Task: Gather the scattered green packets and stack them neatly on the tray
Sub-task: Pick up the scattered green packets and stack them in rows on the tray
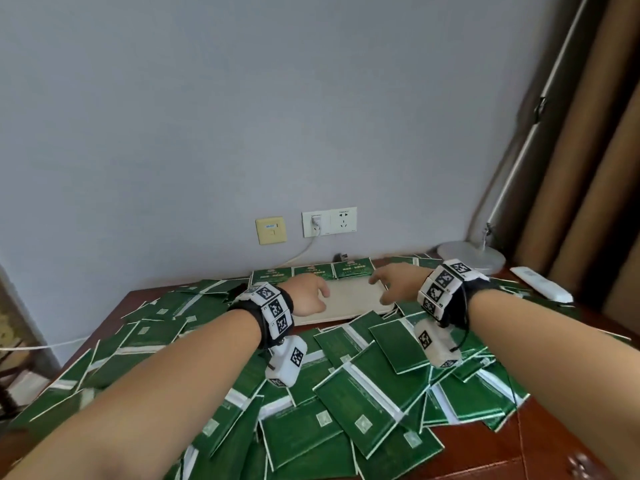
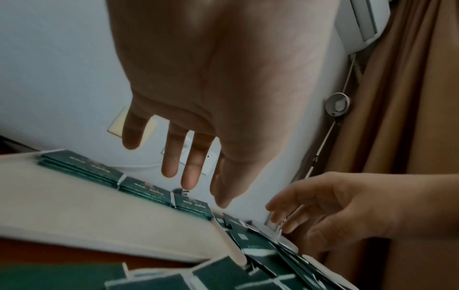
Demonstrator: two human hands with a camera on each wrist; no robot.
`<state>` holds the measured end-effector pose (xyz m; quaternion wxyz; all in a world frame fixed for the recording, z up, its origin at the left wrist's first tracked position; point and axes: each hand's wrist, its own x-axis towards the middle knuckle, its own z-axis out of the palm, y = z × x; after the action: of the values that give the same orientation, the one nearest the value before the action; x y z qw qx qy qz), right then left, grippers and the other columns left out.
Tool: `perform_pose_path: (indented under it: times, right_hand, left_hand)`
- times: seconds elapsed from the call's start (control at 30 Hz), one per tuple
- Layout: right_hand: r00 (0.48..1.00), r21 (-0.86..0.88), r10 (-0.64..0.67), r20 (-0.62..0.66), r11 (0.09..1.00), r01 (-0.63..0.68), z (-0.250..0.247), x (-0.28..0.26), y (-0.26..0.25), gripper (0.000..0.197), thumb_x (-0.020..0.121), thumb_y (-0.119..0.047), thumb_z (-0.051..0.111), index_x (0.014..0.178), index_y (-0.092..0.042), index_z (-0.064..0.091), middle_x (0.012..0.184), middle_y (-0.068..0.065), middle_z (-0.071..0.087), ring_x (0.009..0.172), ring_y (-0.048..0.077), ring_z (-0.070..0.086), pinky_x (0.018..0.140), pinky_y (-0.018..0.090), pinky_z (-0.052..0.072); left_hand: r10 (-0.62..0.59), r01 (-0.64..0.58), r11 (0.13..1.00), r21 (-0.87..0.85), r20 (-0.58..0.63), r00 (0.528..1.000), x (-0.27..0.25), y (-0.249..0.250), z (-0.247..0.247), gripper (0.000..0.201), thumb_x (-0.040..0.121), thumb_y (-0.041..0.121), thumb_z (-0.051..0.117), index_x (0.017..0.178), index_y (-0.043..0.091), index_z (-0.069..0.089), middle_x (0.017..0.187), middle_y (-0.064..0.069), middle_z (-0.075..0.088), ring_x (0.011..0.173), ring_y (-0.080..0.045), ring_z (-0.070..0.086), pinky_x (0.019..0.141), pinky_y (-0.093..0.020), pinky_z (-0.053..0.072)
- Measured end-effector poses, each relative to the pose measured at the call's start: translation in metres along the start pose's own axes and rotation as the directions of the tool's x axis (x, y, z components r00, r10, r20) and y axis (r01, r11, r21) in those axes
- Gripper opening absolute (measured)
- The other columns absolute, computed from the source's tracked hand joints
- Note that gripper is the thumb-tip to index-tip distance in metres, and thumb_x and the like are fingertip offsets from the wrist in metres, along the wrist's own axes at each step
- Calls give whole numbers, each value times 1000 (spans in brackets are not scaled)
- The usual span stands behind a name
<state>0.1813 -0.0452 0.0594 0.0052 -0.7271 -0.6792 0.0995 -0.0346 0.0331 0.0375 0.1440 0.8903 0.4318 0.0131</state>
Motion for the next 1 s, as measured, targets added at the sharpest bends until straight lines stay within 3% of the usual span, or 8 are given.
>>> perform_pose_path:
  times: [0.13, 0.2, 0.33, 0.53, 0.77, 0.9, 1.0]
  right_hand:
    - [997, -36, 1, 83, 999, 2, 23, -20, 8, 58, 85, -22, 67, 140, -22, 48, 136, 4, 53, 121, 21, 53, 101, 32, 43]
    - [994, -36, 0, 109, 999, 4, 37, -24, 12, 59, 84, -25, 69, 140, -22, 49, 138, 3, 52, 122, 21, 53, 103, 34, 44]
    - [994, -45, 2, 108, 999, 3, 59, -27, 13, 71, 82, -48, 69, 142, -18, 46, 141, 4, 51, 126, 23, 50, 106, 34, 41]
    - [992, -143, 25, 122, 990, -7, 74, -24, 7, 82, 72, -66, 68, 137, -19, 48, 131, 6, 53, 114, 26, 55, 95, 37, 48]
    - [992, -101, 45, 120, 994, -33, 71, -21, 4, 65, 80, -35, 64, 140, -20, 43, 126, 9, 56, 109, 25, 57, 89, 35, 52]
    - [997, 33, 69, 46, 997, -71, 56, -22, 15, 57, 86, -23, 57, 141, -21, 42, 132, 10, 56, 110, 25, 57, 89, 32, 50]
    - [994, 75, 104, -27, 992, -101, 46, -27, 27, 52, 87, -16, 57, 138, -23, 47, 128, 8, 59, 99, 22, 59, 82, 29, 51]
  left_hand:
    - [24, -23, 1000, -4, 41, 999, 0, 20, 24, 34, 89, 26, 64, 123, 23, 61, 117, -3, 61, 103, -21, 58, 88, -28, 47]
    - [26, -26, 1000, -6, 60, 998, 1, 27, 36, 33, 89, 28, 65, 121, 24, 62, 117, -3, 60, 103, -21, 58, 89, -29, 48]
    - [38, -37, 999, -7, 99, 994, -2, 35, 55, 35, 90, 28, 64, 124, 22, 61, 119, -2, 60, 106, -22, 58, 91, -30, 47]
    - [23, -17, 998, -53, 110, 994, -7, 32, 67, 34, 90, 25, 64, 123, 23, 62, 122, -2, 60, 107, -21, 58, 94, -31, 47]
    - [20, -11, 997, -74, 127, 992, -10, 29, 69, 37, 92, 24, 63, 129, 21, 60, 124, -4, 60, 109, -22, 58, 97, -32, 46]
    - [21, -8, 995, -94, 138, 990, -9, 33, 71, 37, 91, 24, 64, 128, 21, 59, 121, -3, 61, 106, -21, 59, 95, -32, 47]
    - [29, -14, 995, -99, 154, 988, -7, 40, 74, 39, 90, 25, 65, 127, 21, 59, 119, -3, 61, 106, -21, 59, 96, -34, 48]
